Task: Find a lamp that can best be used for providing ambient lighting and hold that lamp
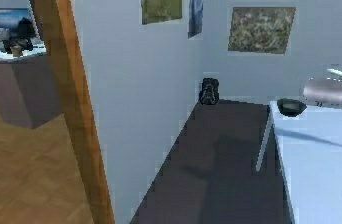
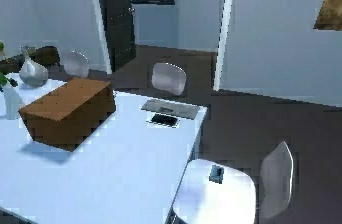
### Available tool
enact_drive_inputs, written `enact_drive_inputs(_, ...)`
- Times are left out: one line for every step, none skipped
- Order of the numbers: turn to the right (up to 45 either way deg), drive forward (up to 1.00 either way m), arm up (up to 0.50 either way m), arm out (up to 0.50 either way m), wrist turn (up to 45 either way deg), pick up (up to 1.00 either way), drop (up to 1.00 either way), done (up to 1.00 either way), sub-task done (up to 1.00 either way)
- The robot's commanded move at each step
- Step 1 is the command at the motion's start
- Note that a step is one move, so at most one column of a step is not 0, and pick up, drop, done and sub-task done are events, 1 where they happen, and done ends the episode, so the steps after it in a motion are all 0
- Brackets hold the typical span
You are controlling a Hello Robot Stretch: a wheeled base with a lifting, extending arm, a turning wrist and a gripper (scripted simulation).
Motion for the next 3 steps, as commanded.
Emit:
enact_drive_inputs(18.0,0.0,0.0,0.0,0.0,0.0,0.0,0.0,0.0)
enact_drive_inputs(0.0,0.6,0.0,0.0,0.0,0.0,0.0,0.0,0.0)
enact_drive_inputs(-33.0,0.0,0.0,0.0,0.0,0.0,0.0,0.0,0.0)
